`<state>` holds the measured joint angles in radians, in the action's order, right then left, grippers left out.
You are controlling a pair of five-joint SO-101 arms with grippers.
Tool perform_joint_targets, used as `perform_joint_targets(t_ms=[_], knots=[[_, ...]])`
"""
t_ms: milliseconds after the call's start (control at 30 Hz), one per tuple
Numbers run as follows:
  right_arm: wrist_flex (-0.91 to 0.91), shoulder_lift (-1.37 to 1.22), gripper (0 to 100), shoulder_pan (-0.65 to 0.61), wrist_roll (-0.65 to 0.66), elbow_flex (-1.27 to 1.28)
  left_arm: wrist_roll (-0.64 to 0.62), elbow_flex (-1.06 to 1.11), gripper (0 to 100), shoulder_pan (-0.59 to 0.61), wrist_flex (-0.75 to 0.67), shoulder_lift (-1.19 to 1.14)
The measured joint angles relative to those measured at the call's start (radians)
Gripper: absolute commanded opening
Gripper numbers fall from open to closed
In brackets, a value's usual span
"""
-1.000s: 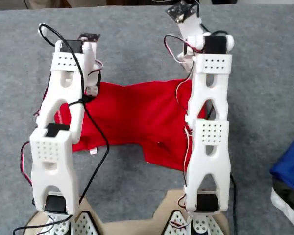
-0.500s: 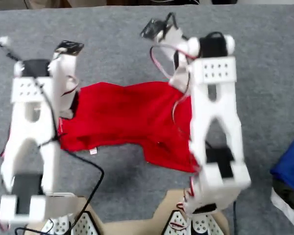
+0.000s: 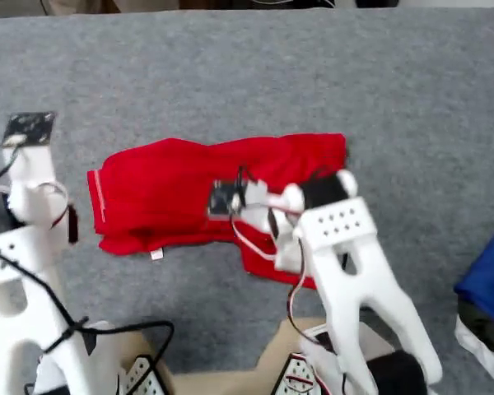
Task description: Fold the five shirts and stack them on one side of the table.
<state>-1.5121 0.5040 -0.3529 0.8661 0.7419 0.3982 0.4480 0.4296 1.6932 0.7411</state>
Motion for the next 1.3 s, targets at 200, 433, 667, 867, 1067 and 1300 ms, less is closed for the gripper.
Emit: perform_joint_targets(t_ms=[200,433,667,867,1067,1300], knots=[[0.16,0.012,33.5,0.0,0.006,0.238,0.0,0.144,2,0.101,-0.115,0.1],[0.245,-0.032,35.0,0.0,0.006,0.322,0.0,0.149,2,0.123,-0.129,0.114],[0.359,-0.17,33.7,0.0,0.006,0.324,0.0,0.149,2,0.123,-0.129,0.123],[0.422,-0.261,10.9,0.014,0.006,0.287,0.038,0.149,2,0.127,-0.129,0.123],[0.46,-0.269,0.6,0.025,-0.023,0.262,0.044,0.143,2,0.195,-0.129,0.123],[0.462,-0.308,0.6,0.025,-0.061,0.232,0.075,0.12,2,0.207,-0.129,0.123]])
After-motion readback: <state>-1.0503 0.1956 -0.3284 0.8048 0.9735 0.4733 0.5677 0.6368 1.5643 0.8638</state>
